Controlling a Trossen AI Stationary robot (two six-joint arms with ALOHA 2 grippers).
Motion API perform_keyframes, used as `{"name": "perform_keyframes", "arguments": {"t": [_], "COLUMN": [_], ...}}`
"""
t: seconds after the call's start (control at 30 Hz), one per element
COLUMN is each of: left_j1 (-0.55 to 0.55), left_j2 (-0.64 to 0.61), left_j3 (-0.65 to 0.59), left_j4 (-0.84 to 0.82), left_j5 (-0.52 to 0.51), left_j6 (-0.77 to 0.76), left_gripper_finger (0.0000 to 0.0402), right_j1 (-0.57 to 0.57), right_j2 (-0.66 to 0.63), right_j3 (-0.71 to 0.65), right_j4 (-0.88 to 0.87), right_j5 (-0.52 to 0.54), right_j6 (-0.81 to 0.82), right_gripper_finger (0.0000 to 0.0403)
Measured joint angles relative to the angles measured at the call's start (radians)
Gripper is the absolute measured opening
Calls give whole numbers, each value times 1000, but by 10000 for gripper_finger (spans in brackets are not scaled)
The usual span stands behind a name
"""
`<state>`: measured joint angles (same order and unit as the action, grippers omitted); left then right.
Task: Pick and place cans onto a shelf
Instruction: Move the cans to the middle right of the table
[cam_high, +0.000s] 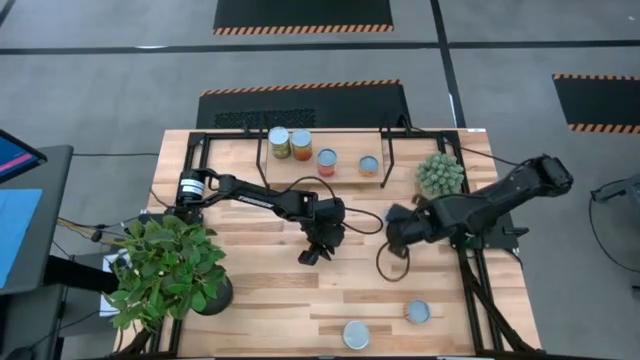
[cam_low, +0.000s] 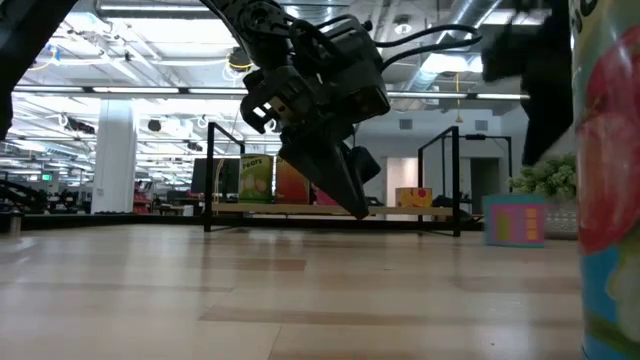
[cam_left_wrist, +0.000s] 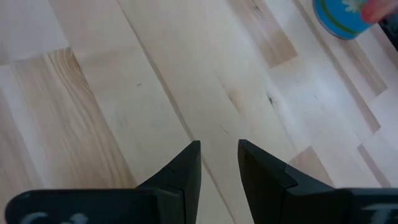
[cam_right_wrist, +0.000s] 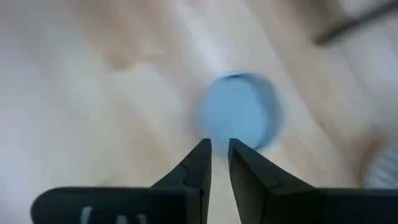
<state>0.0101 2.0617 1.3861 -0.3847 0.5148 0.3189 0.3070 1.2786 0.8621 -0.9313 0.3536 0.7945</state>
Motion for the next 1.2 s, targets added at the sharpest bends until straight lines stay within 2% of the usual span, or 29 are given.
{"name": "perform_keyframes", "arguments": {"t": [0.1,0.2,0.33,0.57,0.7,0.83,1.07,1.2], "left_j1": [0,1,1,0,0,0,0,-6], "left_j2": [0,0,0,0,0,0,0,0], "left_j3": [0,0,0,0,0,0,0,0], "left_j4": [2,3,9,13,24,47,65,65], "left_j5": [0,0,0,-57,-58,-60,-103,-113], "left_j6": [-6,-7,-7,-5,-2,-7,-42,-57], "left_gripper_finger": [93,93,93,93,93,93,93,93], "right_j1": [51,134,278,534,646,710,717,709], "right_j2": [-1,-2,6,9,55,124,263,357], "right_j3": [61,71,46,48,48,48,49,49], "right_j4": [-1,-24,-34,33,85,220,481,519], "right_j5": [-62,-172,-305,-335,-424,-486,-488,-483], "right_j6": [-11,68,296,737,927,989,988,987], "right_gripper_finger": [82,82,82,82,82,82,82,82]}}
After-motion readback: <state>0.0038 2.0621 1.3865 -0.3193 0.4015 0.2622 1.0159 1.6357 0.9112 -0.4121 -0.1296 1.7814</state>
